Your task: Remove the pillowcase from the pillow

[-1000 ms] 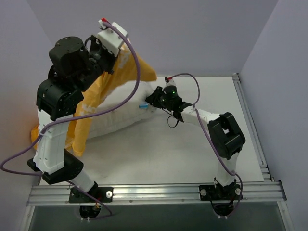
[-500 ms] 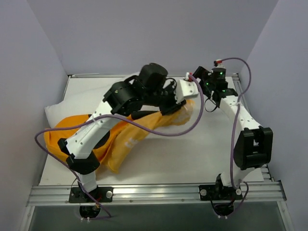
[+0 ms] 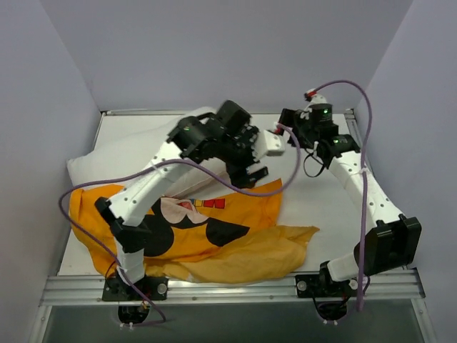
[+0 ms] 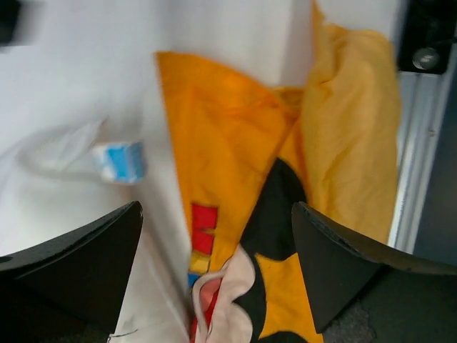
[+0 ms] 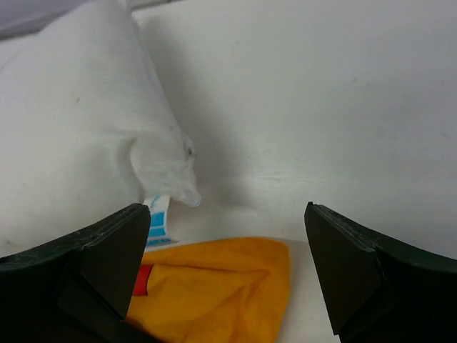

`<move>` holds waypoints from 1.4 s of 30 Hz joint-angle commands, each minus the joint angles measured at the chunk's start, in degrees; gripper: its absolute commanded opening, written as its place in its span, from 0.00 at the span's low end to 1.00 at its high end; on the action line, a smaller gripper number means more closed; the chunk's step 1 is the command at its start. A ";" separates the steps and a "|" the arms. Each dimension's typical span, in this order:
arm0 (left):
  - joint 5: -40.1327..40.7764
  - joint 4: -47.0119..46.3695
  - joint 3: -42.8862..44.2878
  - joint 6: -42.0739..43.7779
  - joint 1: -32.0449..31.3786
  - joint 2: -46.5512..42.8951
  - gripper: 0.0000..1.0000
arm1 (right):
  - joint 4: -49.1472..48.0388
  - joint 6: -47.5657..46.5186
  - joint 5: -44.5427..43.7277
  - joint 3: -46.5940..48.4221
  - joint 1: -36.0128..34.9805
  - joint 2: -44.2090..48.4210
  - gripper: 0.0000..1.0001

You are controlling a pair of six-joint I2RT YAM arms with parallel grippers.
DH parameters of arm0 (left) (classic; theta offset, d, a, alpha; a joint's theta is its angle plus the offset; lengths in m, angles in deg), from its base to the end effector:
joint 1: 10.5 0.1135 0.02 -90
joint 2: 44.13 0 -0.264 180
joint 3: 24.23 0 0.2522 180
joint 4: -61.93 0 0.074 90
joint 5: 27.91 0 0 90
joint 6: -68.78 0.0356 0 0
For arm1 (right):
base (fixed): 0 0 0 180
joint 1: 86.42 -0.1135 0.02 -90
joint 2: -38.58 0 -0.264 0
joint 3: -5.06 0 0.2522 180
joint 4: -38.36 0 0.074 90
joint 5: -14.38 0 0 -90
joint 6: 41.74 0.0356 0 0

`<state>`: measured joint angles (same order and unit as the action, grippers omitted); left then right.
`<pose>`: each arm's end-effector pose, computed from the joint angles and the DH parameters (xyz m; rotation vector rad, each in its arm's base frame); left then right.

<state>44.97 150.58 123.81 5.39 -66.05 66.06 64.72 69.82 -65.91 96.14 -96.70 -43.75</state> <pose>0.2055 -0.3181 0.4323 1.7368 1.7893 -0.5845 0.3315 0.0662 0.3805 0.0694 1.9081 0.5382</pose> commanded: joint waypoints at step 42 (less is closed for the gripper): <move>22.42 -30.51 -58.96 -6.48 64.07 -36.63 0.94 | -7.07 1.91 12.33 -34.87 24.18 13.16 0.00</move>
<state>71.00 123.81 60.65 -1.08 -2.62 29.78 54.86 75.37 -60.95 58.57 -71.83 -29.17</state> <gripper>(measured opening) 0.938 0.026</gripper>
